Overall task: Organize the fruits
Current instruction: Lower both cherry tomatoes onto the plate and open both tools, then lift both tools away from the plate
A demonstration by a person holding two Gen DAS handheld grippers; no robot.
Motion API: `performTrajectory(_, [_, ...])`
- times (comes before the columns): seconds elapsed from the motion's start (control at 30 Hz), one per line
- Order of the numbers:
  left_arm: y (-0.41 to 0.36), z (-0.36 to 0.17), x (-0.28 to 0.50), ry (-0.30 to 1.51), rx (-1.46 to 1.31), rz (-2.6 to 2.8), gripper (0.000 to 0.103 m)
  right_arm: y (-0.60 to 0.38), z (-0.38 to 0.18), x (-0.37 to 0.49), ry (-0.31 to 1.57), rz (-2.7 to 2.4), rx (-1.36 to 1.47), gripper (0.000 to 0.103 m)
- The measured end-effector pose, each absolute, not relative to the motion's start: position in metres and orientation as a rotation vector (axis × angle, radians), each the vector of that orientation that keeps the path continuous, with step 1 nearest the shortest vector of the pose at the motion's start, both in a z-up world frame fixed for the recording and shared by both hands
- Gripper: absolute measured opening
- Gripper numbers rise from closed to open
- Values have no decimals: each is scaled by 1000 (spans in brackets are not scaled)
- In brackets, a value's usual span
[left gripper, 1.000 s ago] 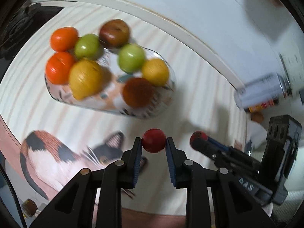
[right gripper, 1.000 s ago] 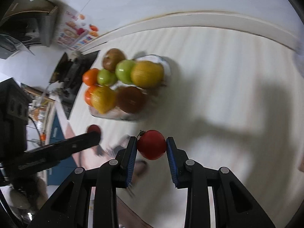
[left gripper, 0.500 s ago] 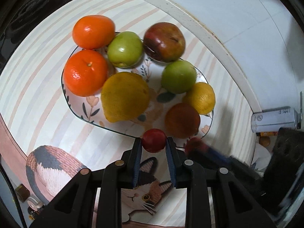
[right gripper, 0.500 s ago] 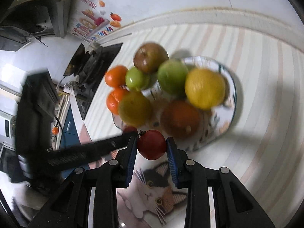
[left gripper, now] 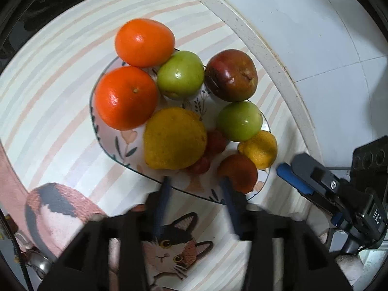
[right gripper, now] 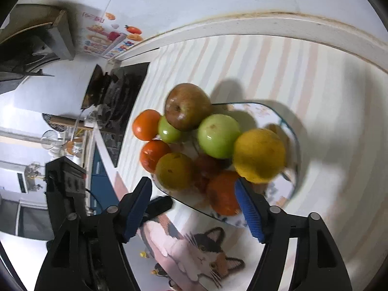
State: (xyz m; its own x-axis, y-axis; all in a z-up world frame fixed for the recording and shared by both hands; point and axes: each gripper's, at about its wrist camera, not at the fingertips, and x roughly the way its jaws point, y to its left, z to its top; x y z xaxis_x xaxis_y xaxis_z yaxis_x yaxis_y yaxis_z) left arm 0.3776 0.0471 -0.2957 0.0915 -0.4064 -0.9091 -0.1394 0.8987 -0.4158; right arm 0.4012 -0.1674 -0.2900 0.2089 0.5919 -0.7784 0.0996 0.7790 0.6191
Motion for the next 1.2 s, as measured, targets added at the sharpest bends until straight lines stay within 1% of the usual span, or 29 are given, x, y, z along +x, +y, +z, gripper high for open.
performTrajectory(0.03, [49, -292, 377, 1471, -432, -202, 73, -170, -286, 397, 1334, 360, 598, 84])
performTrajectory(0.07, [48, -287, 374, 1457, -407, -191, 83, -171, -282, 391, 1330, 334, 547, 87])
performTrajectory(0.1, [48, -282, 371, 1442, -375, -179, 84, -172, -278, 385, 1325, 308, 501, 91])
performTrajectory(0.17, [47, -274, 365, 1421, -312, -150, 85, -174, -271, 372, 1315, 245, 407, 93])
performTrajectory(0.23, [47, -267, 357, 1400, -250, -117, 90, -173, -265, 361, 1307, 182, 314, 94])
performTrajectory(0.27, [47, -263, 352, 1388, -220, -97, 94, -172, -262, 354, 1298, 157, 275, 94])
performTrajectory(0.37, [44, -254, 340, 1361, -155, -54, 95, -169, -251, 336, 1270, 107, 179, 98])
performTrajectory(0.53, [37, -237, 316, 1318, -76, 18, 95, -169, -229, 314, 1224, 59, 84, 98])
performTrajectory(0.83, [25, -202, 281, 1240, -56, 93, 95, -183, -186, 279, 1175, 77, 81, 98])
performTrajectory(1.07, [18, -152, 241, 1176, -63, 96, 95, -191, -132, 237, 1107, 101, 81, 98])
performTrajectory(1.2, [16, -111, 213, 1094, -29, 115, 95, -193, -98, 205, 1063, 112, 72, 98])
